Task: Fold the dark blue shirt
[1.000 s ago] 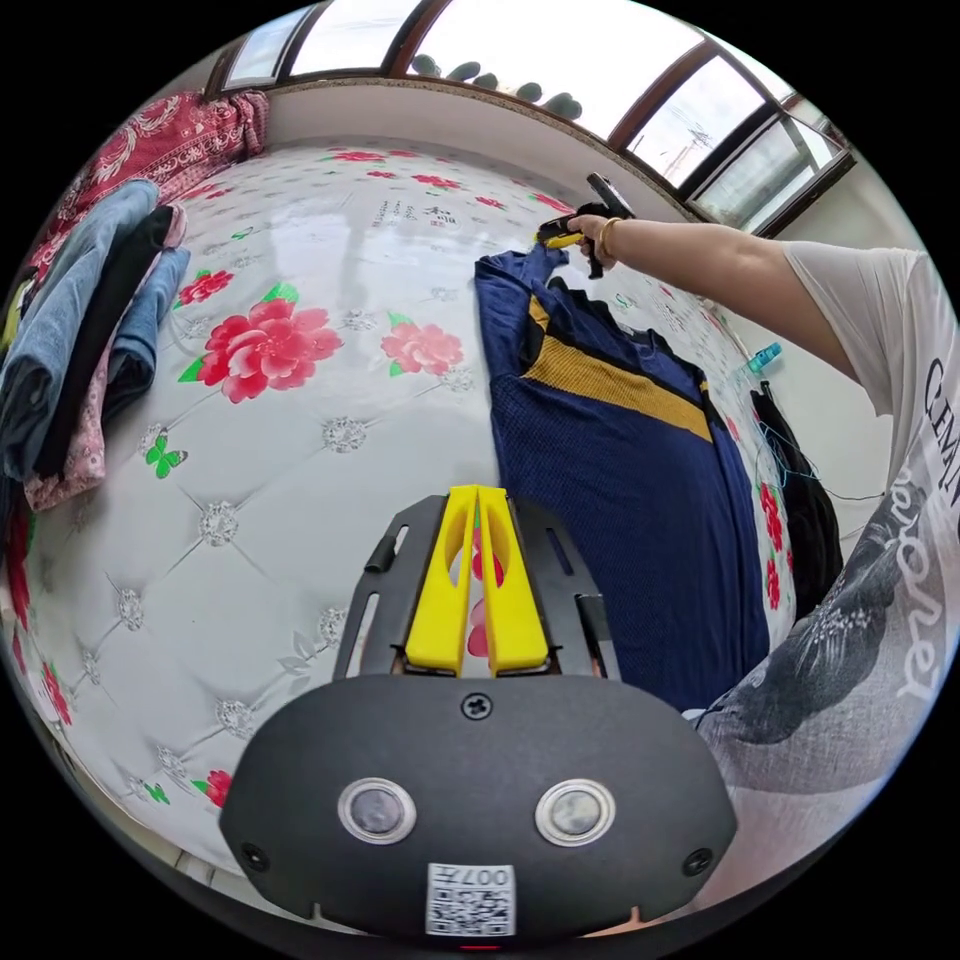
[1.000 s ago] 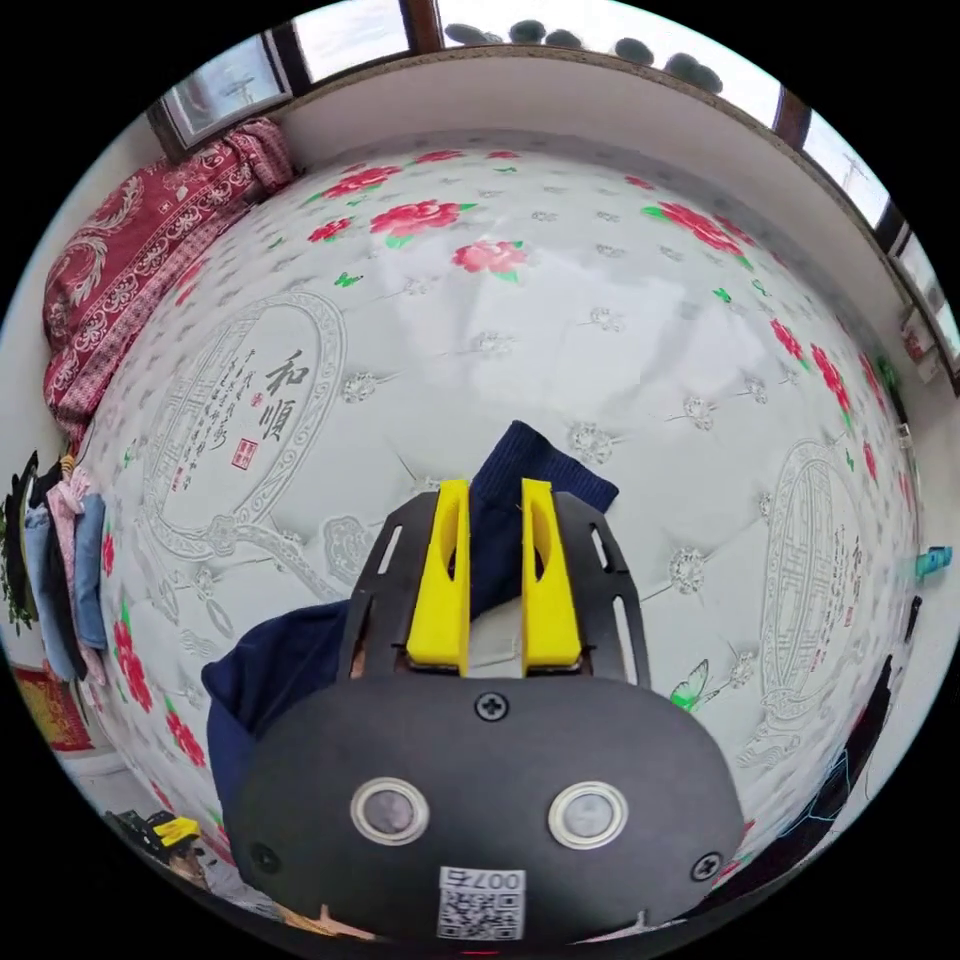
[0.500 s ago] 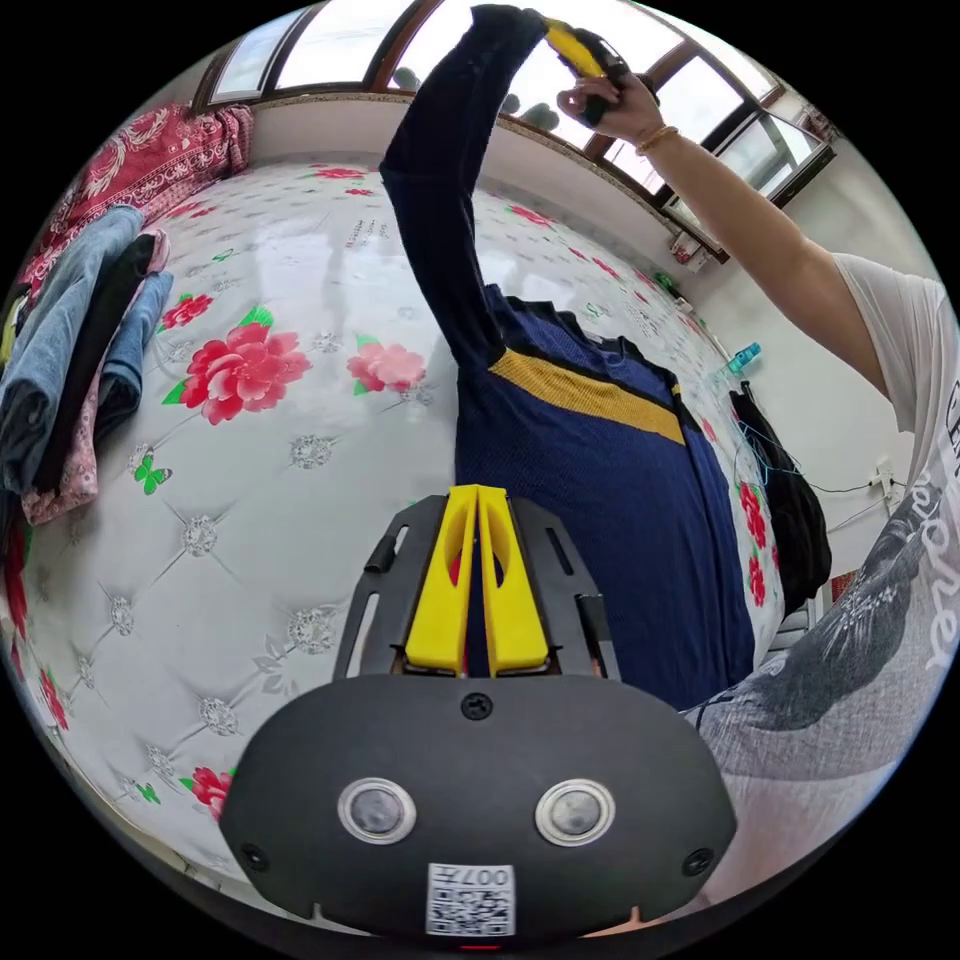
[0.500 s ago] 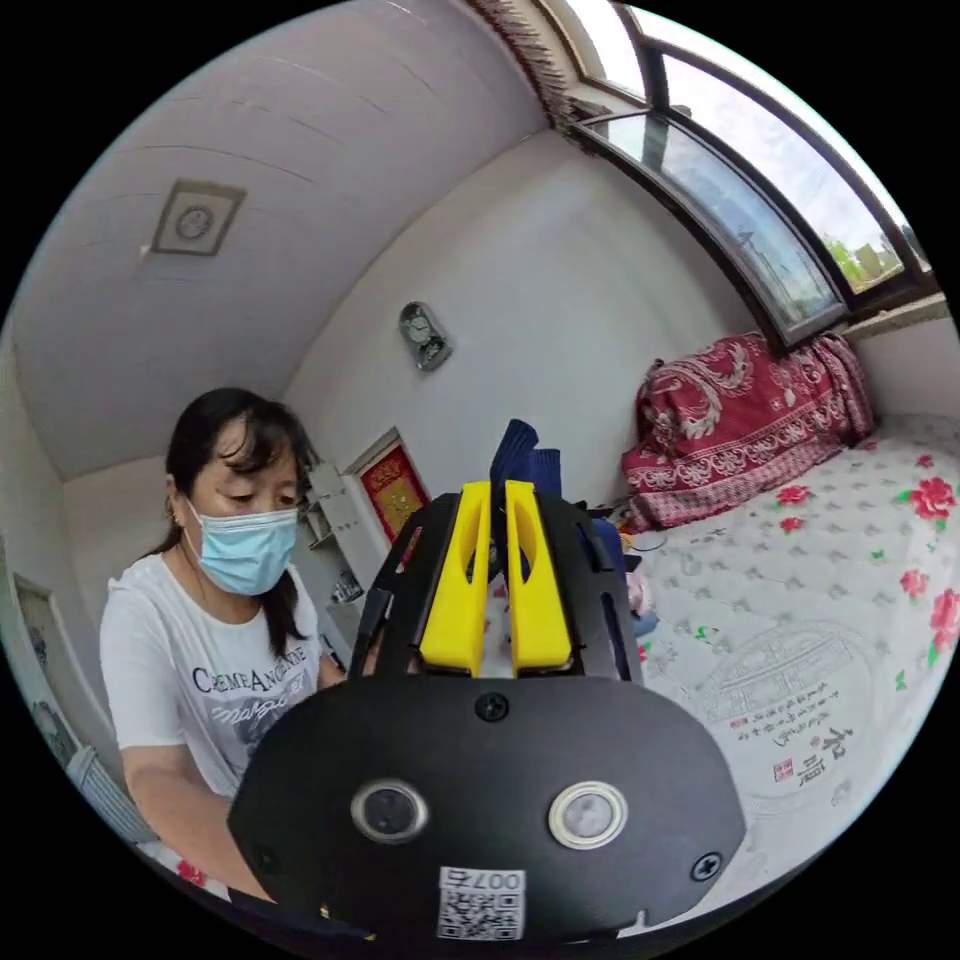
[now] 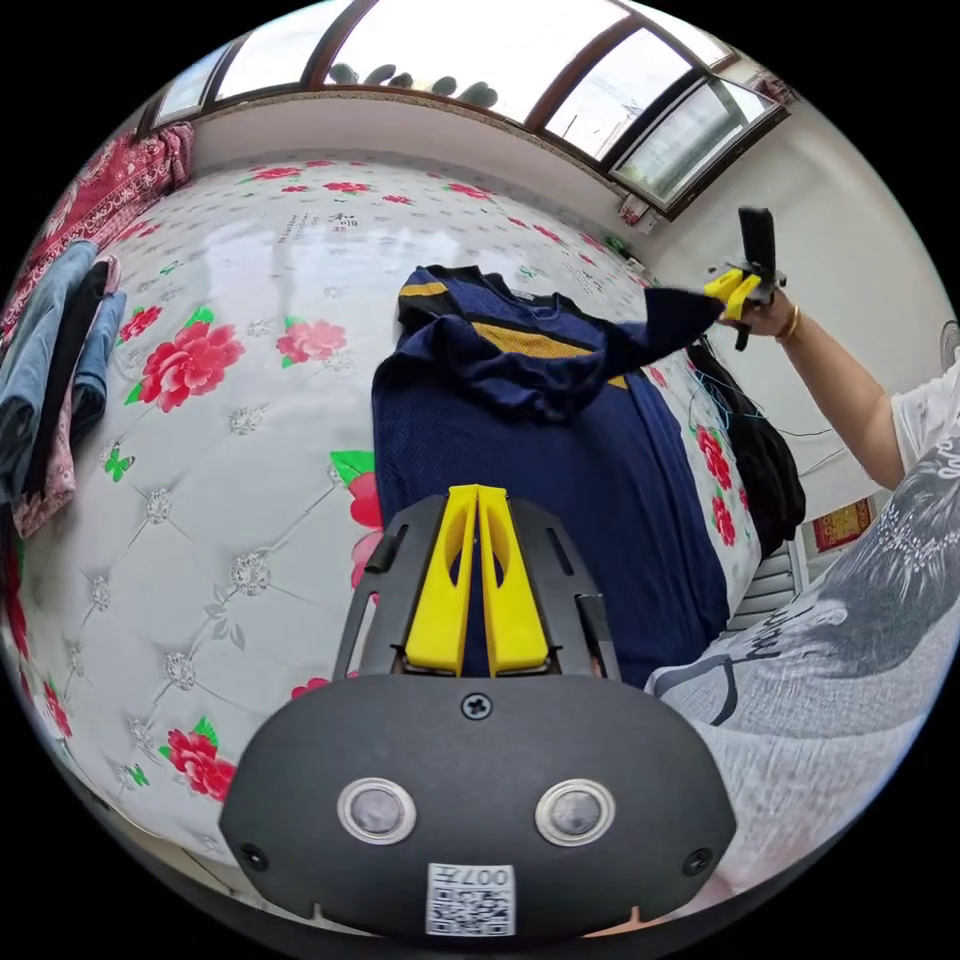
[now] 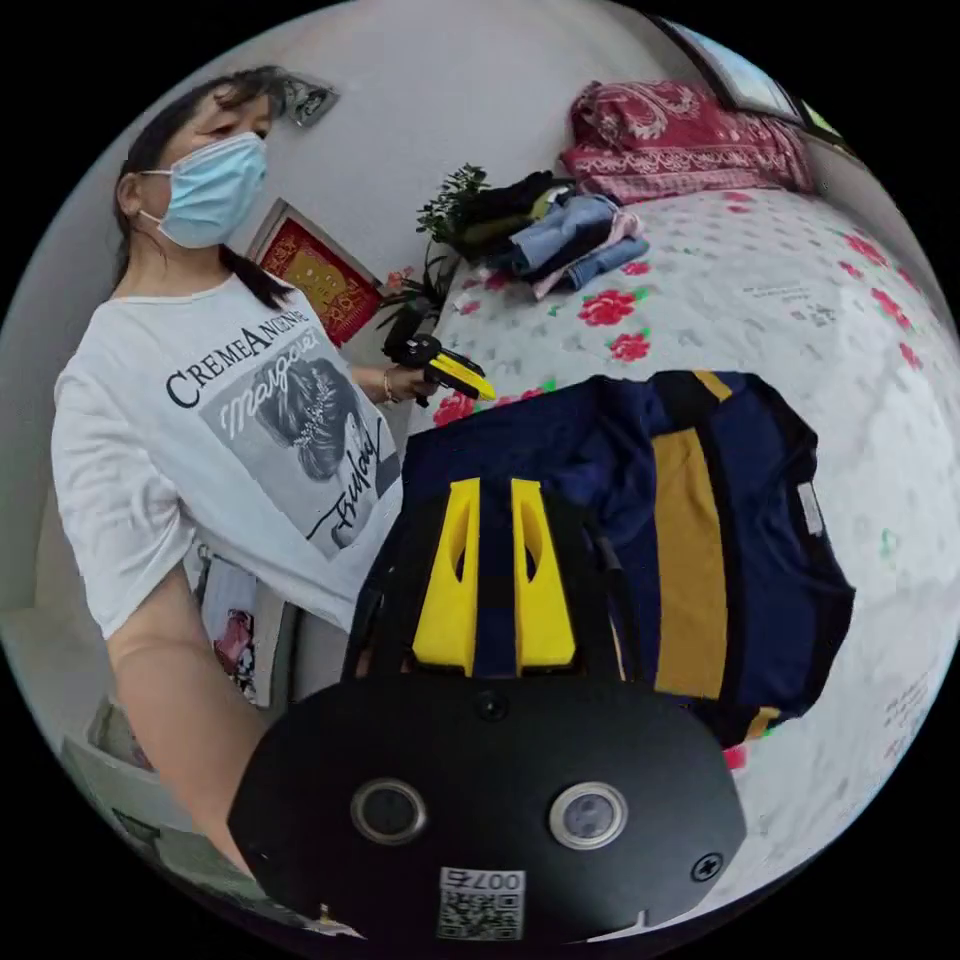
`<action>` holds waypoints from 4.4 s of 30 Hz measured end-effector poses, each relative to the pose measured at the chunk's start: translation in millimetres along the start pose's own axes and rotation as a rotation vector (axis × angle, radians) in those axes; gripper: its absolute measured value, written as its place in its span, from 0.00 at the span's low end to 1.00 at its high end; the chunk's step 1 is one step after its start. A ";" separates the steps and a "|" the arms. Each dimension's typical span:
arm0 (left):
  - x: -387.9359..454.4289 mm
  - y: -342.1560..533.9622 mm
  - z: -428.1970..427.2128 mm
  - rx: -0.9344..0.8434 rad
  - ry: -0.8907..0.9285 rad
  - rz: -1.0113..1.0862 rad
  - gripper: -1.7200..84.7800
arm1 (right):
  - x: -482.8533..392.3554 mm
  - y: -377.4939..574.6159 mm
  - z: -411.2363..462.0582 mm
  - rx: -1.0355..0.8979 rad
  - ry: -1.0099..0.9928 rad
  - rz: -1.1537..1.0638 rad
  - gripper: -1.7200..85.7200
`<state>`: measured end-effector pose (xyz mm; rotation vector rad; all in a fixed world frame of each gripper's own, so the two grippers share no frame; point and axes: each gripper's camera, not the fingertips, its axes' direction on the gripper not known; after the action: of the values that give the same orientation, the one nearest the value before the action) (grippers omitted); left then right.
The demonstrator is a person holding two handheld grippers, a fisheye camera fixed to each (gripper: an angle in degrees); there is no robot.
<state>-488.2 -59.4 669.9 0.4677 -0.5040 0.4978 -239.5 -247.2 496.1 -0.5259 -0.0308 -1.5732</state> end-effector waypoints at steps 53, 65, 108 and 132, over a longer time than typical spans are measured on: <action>31.2 -31.1 29.8 -0.113 0.002 0.022 0.01 | -202.6 -7.9 96.3 0.144 0.487 0.344 0.02; 75.5 77.0 1.0 -0.187 0.045 0.003 0.01 | -269.3 -78.1 265.7 -0.138 0.106 0.172 0.04; 70.4 152.3 39.3 -0.339 0.018 -0.016 0.09 | -204.3 -65.9 237.4 0.045 0.126 0.581 0.08; 80.5 127.7 80.8 -0.454 0.008 0.022 0.01 | -164.4 -26.1 226.5 0.227 0.019 0.732 0.05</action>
<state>-524.3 23.8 815.1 0.0255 -0.5953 0.3908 -198.0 -14.8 648.7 -0.2900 -0.0007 -0.8446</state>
